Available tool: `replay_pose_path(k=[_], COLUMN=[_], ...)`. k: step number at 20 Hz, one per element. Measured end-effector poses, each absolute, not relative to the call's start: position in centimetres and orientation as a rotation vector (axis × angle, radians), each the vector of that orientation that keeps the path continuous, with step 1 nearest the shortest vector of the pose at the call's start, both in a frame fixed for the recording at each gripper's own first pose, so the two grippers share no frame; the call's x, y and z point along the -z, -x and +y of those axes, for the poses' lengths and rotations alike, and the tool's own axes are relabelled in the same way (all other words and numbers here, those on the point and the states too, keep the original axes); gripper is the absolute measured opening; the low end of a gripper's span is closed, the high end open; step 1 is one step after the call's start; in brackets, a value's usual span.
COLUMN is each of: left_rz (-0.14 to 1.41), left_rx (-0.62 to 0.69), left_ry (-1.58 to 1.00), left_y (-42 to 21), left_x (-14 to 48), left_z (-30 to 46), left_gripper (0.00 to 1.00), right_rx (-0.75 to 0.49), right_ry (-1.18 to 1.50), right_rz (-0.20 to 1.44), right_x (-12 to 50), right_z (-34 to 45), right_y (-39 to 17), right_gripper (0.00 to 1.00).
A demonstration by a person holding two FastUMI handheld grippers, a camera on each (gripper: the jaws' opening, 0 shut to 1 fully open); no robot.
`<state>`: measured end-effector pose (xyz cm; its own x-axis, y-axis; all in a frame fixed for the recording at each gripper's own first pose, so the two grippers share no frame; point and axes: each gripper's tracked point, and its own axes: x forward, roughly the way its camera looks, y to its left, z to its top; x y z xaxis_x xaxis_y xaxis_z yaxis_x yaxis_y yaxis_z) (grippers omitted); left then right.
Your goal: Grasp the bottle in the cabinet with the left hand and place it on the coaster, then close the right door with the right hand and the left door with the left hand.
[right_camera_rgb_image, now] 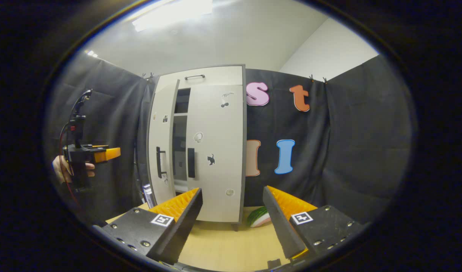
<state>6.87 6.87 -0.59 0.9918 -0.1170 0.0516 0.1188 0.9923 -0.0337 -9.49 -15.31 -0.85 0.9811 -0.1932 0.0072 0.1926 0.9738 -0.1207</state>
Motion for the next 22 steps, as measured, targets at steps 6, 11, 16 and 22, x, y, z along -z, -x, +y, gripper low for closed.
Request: replay_pose_path(k=[6, 11, 16, 22], left_rz=[-0.012, -0.038, -0.06, -0.053], left_rx=[0.141, 0.144, 0.164, 0.185], left_ry=[0.046, 0.042, 0.028, 0.057], left_y=[-4.3, -3.9, -4.0, -3.8], left_x=[0.7, -0.4, -0.2, -0.2], left_z=[6.6, 7.5, 7.5, 7.3], left_gripper=[0.94, 0.94, 0.94, 0.94], right_rx=[0.227, 0.27, 0.285, 0.259], right_ry=[0.116, 0.122, 0.137, 0.161], right_rz=[0.002, -0.021, -0.073, -0.022], right_x=[0.0, -1.3, -2.2, -0.9], right_z=[-12.8, -11.5, -9.7, -8.2], right_y=[8.6, 7.1, 6.3, 6.0], right_gripper=[0.97, 0.97, 0.97, 0.97])
